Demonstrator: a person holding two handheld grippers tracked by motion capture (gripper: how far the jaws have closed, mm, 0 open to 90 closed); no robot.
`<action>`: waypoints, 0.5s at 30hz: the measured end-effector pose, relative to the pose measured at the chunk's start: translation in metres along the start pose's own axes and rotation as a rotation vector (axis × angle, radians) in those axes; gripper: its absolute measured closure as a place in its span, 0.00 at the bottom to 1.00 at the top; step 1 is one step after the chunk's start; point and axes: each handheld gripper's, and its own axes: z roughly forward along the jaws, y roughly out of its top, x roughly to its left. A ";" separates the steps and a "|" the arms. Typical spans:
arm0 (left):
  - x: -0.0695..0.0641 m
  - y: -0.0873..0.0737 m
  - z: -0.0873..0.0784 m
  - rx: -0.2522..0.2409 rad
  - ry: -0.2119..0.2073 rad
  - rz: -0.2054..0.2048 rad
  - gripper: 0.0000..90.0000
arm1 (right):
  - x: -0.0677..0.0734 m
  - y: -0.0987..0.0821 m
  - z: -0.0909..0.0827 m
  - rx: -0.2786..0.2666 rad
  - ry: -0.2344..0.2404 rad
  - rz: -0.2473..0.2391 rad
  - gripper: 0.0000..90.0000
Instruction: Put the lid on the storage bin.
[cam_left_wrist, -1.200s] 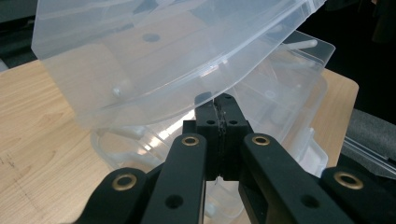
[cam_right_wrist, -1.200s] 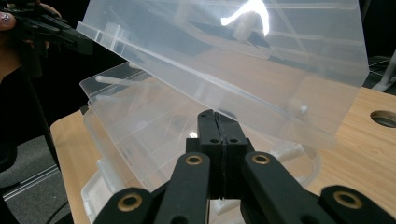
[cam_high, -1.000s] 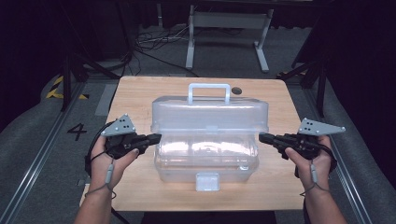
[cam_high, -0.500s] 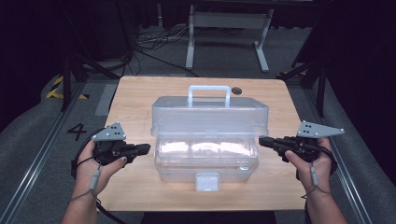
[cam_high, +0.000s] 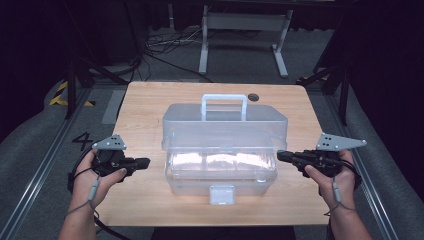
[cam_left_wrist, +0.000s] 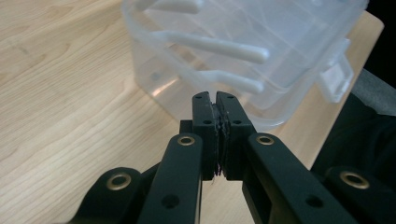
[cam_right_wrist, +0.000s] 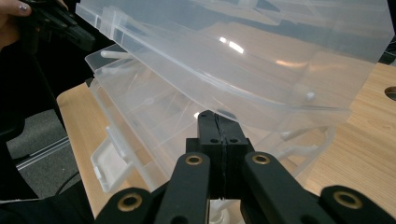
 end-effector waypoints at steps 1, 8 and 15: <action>0.002 -0.001 0.000 0.002 0.007 -0.006 0.96 | 0.000 0.000 0.000 0.002 -0.002 0.002 1.00; 0.017 -0.009 0.002 0.007 0.050 -0.049 0.96 | 0.002 -0.003 0.001 0.029 0.002 -0.004 1.00; 0.021 -0.009 0.012 0.048 0.129 -0.021 0.95 | 0.002 -0.006 0.002 0.055 0.012 -0.004 1.00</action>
